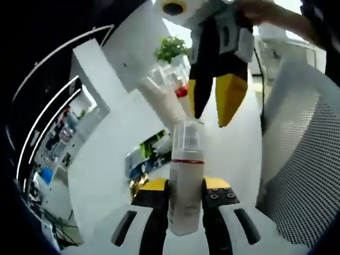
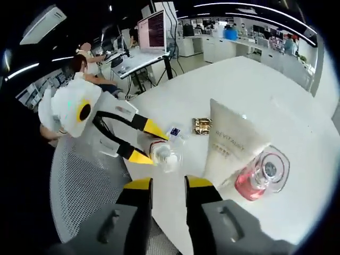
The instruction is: Arrange the skincare products in the storage area until every visible bottle or jar stands upright without overlapping.
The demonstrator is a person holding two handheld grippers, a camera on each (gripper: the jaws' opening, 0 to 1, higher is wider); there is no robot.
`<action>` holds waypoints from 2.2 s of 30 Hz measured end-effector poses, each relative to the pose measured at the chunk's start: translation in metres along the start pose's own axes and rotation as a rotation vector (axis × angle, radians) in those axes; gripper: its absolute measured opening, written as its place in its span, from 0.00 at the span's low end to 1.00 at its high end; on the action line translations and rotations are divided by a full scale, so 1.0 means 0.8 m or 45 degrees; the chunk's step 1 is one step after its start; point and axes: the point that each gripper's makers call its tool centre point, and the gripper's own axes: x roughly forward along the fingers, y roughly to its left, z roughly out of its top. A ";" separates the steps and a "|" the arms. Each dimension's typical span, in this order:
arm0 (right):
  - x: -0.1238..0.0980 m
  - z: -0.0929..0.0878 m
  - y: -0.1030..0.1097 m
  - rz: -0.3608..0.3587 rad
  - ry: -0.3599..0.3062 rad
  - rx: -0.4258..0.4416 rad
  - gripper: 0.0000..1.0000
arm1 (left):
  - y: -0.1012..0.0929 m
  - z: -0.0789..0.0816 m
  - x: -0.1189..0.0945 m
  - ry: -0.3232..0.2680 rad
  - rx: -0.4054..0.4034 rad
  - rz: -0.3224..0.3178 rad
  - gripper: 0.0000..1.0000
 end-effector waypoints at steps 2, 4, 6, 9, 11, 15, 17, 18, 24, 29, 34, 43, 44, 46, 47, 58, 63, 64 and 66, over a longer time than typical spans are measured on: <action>-0.001 0.004 -0.002 -0.005 -0.064 0.026 0.22 | 0.000 0.010 -0.003 -0.069 -0.128 -0.030 0.19; -0.004 0.008 -0.001 0.010 -0.131 0.063 0.21 | 0.000 0.014 -0.005 -0.103 -0.214 -0.057 0.19; -0.007 0.017 0.000 0.029 -0.229 0.092 0.21 | -0.003 0.018 -0.007 -0.135 -0.292 -0.100 0.19; -0.011 0.025 0.001 0.074 -0.330 0.133 0.23 | -0.011 0.029 -0.010 -0.213 -0.428 -0.180 0.19; -0.014 0.030 0.004 0.124 -0.405 0.165 0.25 | -0.016 0.036 -0.014 -0.248 -0.473 -0.236 0.19; -0.026 0.043 0.004 0.222 -0.552 0.261 0.25 | -0.023 0.046 -0.017 -0.308 -0.587 -0.332 0.19; -0.030 0.047 0.008 0.283 -0.592 0.273 0.25 | -0.029 0.051 -0.020 -0.335 -0.660 -0.400 0.19; -0.031 0.050 0.007 0.292 -0.614 0.274 0.24 | -0.030 0.054 -0.020 -0.353 -0.688 -0.425 0.19; -0.041 0.066 0.026 0.463 -0.718 0.242 0.25 | -0.045 0.066 -0.024 -0.400 -0.734 -0.560 0.19; -0.046 0.072 0.045 0.612 -0.757 0.197 0.21 | -0.065 0.067 -0.027 -0.369 -0.634 -0.648 0.19; -0.044 0.070 0.057 0.658 -0.748 0.156 0.25 | -0.081 0.064 -0.034 -0.343 -0.565 -0.747 0.19; -0.036 0.072 0.092 0.775 -0.720 0.064 0.21 | -0.111 0.063 -0.033 -0.260 -0.369 -0.888 0.18; -0.034 0.072 0.090 0.759 -0.707 0.062 0.21 | -0.111 0.061 -0.032 -0.248 -0.353 -0.886 0.18; -0.029 0.069 0.085 0.708 -0.673 0.035 0.20 | -0.108 0.055 -0.027 -0.224 -0.329 -0.853 0.18; -0.027 0.071 0.082 0.688 -0.676 0.065 0.20 | -0.105 0.056 -0.026 -0.234 -0.337 -0.832 0.19; -0.007 0.074 0.023 0.235 -0.638 0.187 0.19 | -0.059 0.046 0.000 -0.192 -0.406 -0.470 0.22; 0.001 0.079 0.013 0.030 -0.634 0.160 0.19 | -0.047 0.047 0.006 -0.163 -0.420 -0.348 0.25; 0.003 0.079 0.013 -0.003 -0.626 0.164 0.19 | -0.041 0.046 0.008 -0.155 -0.429 -0.301 0.25; 0.006 0.082 0.011 -0.051 -0.638 0.178 0.19 | -0.033 0.046 0.011 -0.153 -0.440 -0.230 0.24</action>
